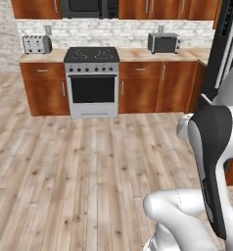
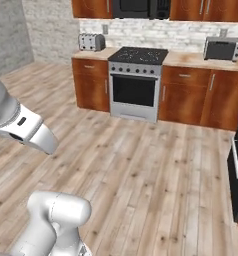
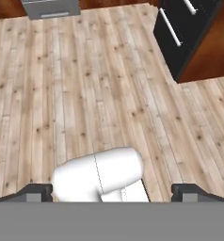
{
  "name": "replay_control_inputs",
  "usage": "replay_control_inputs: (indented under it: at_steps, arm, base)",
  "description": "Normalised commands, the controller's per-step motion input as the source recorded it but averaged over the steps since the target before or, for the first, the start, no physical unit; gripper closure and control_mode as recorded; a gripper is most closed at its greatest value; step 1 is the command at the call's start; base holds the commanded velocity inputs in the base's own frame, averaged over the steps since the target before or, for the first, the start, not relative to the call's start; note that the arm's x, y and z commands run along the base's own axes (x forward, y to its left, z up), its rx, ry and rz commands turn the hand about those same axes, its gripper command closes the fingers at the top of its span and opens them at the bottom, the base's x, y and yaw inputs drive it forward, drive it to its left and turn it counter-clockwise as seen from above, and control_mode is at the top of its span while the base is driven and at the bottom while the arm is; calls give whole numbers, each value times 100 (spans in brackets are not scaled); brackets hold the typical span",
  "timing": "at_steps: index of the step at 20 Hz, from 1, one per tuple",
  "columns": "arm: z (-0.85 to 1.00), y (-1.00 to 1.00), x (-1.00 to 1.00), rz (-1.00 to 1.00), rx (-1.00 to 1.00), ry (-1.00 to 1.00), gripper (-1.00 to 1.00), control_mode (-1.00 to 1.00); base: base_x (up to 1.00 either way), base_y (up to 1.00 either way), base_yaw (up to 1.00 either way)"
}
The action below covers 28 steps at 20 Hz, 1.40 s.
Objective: There is a tray on the dining counter. Grab the cup, mug, and pitcher and place them on the tray. The pitcher may be placed next to the tray if it cannot fit the tray.
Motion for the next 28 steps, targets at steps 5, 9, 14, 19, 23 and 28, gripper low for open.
replay_control_inputs:
  at_steps: [5, 9, 14, 19, 23, 28]
  arm:
    - [0, 0, 0, 0, 0, 0, -100, 100]
    - [0, 0, 0, 0, 0, 0, -100, 100]
    - [0, 0, 0, 0, 0, 0, -100, 100]
    - [0, 0, 0, 0, 0, 0, -100, 100]
    - [0, 0, 0, 0, 0, 0, -100, 100]
    - [0, 0, 0, 0, 0, 0, -100, 100]
  base:
    - [100, 1, -4]
    - [100, 16, -14]
    - [100, 31, -24]
    - [96, 20, -37]
    - [85, 14, -49]
    - [41, 20, -67]
